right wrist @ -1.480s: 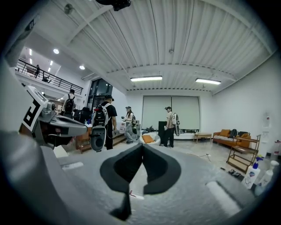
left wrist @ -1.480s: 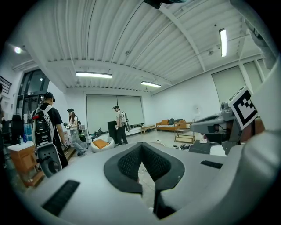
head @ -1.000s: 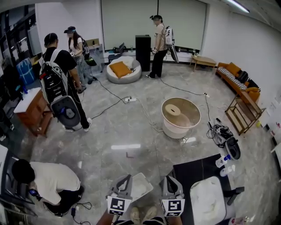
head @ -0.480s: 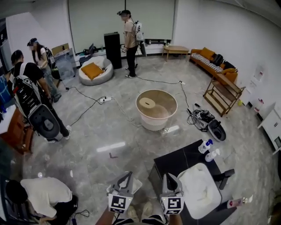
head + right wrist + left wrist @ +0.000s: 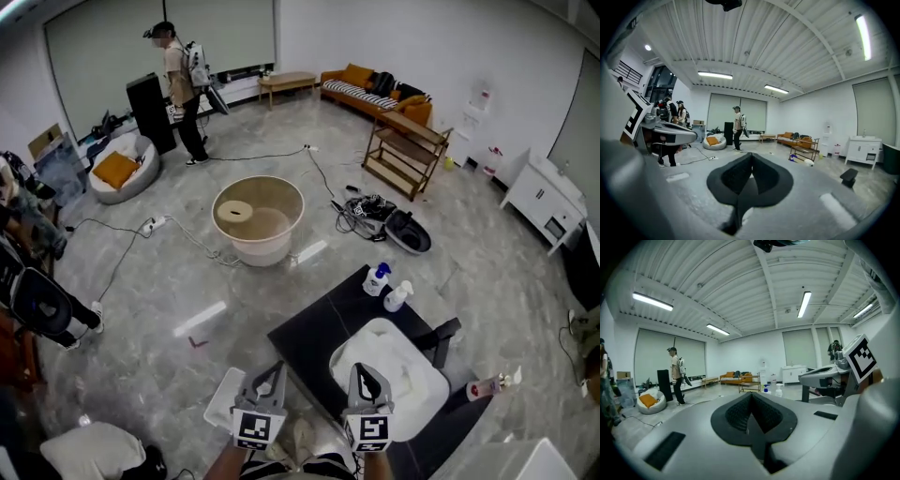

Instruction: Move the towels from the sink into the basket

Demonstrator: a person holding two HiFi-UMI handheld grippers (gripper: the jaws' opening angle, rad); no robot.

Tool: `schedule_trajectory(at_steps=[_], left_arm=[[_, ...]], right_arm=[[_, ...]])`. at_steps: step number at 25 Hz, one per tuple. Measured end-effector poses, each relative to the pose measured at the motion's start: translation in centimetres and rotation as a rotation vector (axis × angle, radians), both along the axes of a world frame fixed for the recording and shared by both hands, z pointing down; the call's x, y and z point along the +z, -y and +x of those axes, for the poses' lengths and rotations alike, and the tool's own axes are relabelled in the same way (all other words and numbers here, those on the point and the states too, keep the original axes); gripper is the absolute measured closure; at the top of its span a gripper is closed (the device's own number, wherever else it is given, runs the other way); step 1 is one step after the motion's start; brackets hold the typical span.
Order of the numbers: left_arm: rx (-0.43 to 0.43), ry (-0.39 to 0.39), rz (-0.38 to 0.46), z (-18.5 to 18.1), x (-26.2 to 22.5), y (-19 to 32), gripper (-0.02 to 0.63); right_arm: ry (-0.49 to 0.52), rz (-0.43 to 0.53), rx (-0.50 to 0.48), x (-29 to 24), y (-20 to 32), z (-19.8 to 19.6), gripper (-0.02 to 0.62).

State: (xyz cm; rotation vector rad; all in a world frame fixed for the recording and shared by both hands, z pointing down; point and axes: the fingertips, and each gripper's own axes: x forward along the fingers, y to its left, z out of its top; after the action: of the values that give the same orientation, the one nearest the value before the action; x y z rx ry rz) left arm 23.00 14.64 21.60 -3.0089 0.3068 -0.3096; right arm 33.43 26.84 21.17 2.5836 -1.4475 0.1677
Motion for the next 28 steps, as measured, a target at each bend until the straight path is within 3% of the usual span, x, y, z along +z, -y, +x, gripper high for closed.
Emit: schedule_trajectory(at_steps=[11, 17, 18, 19, 20, 25, 28], left_arm=[[0.168, 0.095, -0.072, 9.3, 7.6, -5.8, 0.597], [0.177, 0.135, -0.136, 12.8, 11.4, -6.8, 0.597], [0.185, 0.145, -0.129, 13.1, 12.1, -6.7, 0.597], [0.198, 0.155, -0.108, 13.3, 12.9, -6.6, 0.597], [0.209, 0.164, -0.089, 13.5, 13.7, -6.5, 0.597], [0.214, 0.202, -0.095, 13.9, 16.5, -6.4, 0.597], [0.213, 0.225, -0.108, 13.8, 18.0, -6.4, 0.597]], right_arm=[[0.099, -0.091, 0.128, 7.8, -5.8, 7.4, 0.595], [0.162, -0.140, 0.110, 13.7, -6.4, 9.6, 0.590], [0.176, -0.153, 0.098, 14.7, -6.3, 9.8, 0.509], [0.186, -0.169, 0.086, 15.7, -6.2, 9.9, 0.473], [0.192, -0.186, 0.076, 16.7, -6.2, 10.1, 0.460], [0.267, -0.256, 0.019, 21.6, -5.9, 10.2, 0.265], [0.311, -0.296, 0.006, 24.3, -5.5, 10.4, 0.195]])
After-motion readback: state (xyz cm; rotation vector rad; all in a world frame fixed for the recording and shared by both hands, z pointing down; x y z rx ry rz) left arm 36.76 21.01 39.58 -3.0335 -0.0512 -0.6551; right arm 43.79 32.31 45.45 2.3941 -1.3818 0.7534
